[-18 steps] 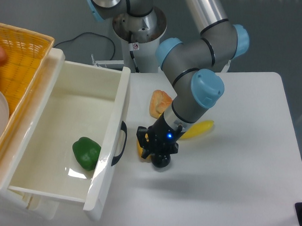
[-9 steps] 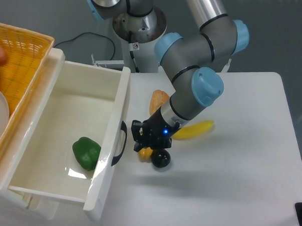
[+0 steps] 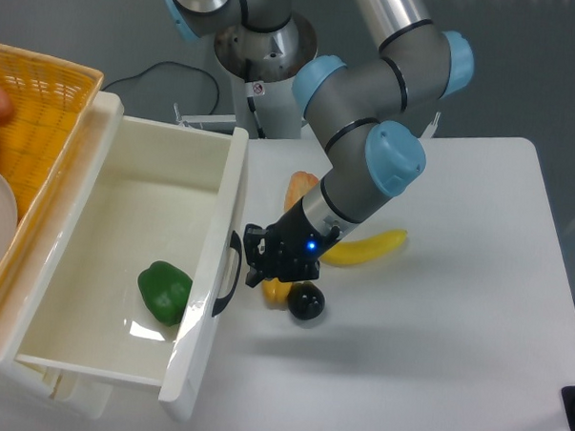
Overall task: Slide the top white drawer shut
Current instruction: 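Lower the gripper against the outer face of the drawer front, then push the drawer front inward into the white cabinet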
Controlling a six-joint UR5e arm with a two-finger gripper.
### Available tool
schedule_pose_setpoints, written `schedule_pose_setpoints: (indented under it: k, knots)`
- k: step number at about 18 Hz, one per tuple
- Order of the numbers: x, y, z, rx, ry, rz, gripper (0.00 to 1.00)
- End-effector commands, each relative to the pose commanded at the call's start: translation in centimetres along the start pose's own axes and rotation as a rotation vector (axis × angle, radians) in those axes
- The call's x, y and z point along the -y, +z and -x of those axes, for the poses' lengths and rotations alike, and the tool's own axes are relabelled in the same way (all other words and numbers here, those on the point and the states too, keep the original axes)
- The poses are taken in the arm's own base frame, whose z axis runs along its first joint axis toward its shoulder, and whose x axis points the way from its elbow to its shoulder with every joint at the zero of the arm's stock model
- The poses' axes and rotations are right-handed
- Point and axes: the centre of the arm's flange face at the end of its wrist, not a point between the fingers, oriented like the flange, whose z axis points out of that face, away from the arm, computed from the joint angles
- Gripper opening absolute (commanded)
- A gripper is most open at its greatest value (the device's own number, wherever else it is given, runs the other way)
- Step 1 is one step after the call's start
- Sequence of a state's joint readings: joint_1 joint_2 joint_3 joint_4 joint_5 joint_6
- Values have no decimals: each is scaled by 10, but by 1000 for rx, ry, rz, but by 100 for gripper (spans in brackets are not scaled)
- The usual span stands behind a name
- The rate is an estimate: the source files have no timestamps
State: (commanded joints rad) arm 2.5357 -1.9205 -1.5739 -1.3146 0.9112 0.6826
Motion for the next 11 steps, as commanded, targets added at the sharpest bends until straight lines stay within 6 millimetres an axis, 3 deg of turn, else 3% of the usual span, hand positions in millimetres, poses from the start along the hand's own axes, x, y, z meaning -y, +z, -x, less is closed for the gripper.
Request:
schedule_pose_setpoints:
  k: [11]
  knots:
    - [-8,7,-12,-17,2,6,0]
